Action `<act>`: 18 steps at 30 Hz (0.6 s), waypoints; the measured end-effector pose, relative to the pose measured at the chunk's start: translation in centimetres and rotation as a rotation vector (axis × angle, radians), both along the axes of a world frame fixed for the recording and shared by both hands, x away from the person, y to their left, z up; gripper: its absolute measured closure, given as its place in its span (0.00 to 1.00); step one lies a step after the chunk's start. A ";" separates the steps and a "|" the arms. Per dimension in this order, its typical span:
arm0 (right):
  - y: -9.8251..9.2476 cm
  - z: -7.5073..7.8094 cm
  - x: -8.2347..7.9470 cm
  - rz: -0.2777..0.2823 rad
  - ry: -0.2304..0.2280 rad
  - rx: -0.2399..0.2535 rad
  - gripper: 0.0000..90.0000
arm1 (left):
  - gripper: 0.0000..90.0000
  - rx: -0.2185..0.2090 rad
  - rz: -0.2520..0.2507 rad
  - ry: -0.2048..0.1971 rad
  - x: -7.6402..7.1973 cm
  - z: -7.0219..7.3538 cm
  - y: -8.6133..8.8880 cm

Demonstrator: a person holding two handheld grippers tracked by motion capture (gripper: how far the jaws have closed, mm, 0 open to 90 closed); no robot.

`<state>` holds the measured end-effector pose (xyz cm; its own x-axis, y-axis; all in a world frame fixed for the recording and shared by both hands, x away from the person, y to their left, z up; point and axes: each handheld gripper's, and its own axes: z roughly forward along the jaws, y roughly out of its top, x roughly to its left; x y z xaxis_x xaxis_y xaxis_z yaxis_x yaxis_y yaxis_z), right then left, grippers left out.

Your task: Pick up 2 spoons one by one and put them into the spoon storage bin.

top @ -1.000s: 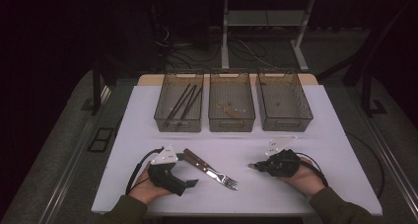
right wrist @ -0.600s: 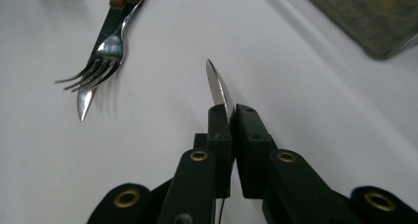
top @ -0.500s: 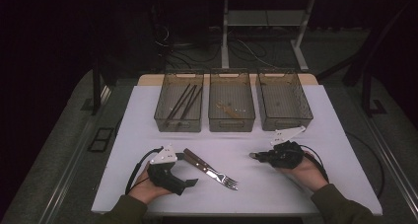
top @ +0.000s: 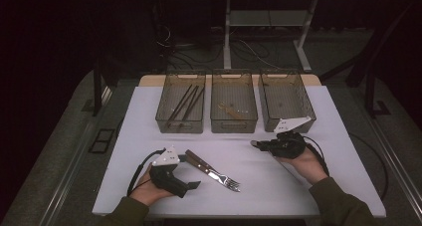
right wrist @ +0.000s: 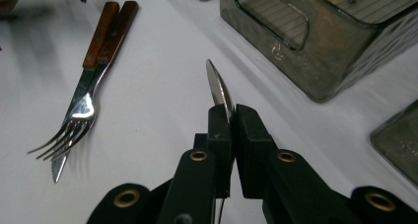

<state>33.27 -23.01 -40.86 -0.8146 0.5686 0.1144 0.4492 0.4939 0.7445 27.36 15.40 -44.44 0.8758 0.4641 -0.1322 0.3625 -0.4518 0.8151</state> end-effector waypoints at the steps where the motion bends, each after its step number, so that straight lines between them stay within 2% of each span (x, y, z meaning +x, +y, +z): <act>1: 0.0 0.1 0.1 -0.004 -0.002 0.004 0.95 | 0.00 -0.001 0.000 0.000 0.0 0.0 0.0; 5: 0.0 0.5 0.5 -0.020 -0.010 0.015 0.95 | 0.00 -0.007 0.001 0.004 0.0 0.0 0.0; 14: 0.0 2.2 2.2 -0.069 -0.035 0.082 0.95 | 0.00 -0.013 0.007 0.009 0.1 -0.1 0.0; 18: 0.4 2.8 2.8 -0.082 -0.051 0.084 0.95 | 0.00 -0.011 0.007 0.006 0.1 -0.1 -0.1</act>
<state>36.09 -22.62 -38.10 -0.7717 0.6238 0.1241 0.4462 0.3920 0.8045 27.41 15.33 -44.51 0.8717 0.4689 -0.1424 0.3704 -0.4401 0.8180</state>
